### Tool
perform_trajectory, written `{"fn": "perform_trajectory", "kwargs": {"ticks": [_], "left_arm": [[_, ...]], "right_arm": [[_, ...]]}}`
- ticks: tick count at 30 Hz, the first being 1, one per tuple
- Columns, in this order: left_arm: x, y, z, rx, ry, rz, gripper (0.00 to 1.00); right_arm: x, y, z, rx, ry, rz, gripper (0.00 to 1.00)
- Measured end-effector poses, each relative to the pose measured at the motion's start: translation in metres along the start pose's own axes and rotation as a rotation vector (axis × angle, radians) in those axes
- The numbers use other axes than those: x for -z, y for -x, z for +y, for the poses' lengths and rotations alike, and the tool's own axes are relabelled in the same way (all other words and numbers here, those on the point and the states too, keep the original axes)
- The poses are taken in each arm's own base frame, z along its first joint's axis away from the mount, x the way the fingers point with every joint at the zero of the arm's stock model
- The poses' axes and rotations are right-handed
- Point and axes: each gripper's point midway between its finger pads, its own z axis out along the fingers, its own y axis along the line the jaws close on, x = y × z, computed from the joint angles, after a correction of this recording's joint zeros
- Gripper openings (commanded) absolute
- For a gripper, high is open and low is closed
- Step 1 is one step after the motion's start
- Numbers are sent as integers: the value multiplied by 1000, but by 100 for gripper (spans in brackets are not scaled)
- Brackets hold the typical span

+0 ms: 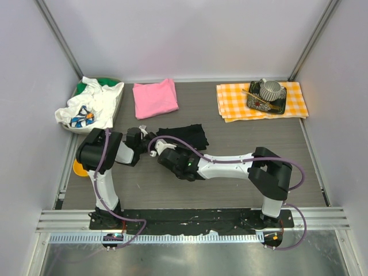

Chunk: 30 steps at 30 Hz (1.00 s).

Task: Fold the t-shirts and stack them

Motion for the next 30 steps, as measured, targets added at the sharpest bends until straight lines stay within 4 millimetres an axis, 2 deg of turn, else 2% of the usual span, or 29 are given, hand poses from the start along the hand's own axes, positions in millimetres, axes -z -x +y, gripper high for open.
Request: {"fn": "perform_trajectory", "kwargs": {"ticks": [1,2,3,4,5,9,13,19,21,26,30], "left_arm": [[0,-1,2,8,9,4,0],[0,-2,4,12,17,9,0],[0,-4,5,16,20,12,0],[0,-5,6,17,27,16,0],[0,-5,7,20,32,17,0],[-2,-2,5,7,61,21,0],[-7,6,-4,-43,113,27,0],[-17,30,-40,-157,160,6,0],[-20,37,-55,-195,157,0,0],[-29,48,-87,-282,149,1,0],[-45,56,-113,-355,158,0,0]], "right_arm": [[0,0,0,-3,1,1,1],[1,-1,1,-4,1,2,11],[1,-1,1,-6,0,3,25],[1,-2,1,-7,-1,5,88],[1,-3,1,-14,-5,6,98],[9,-13,-7,-31,-47,22,98],[24,-26,-24,-135,-89,19,98],[57,-34,-68,-425,-167,-27,99],[64,-38,-76,-515,-186,-30,99],[63,-51,-65,-607,-181,6,100],[57,-68,-43,-626,-160,48,100]]}}
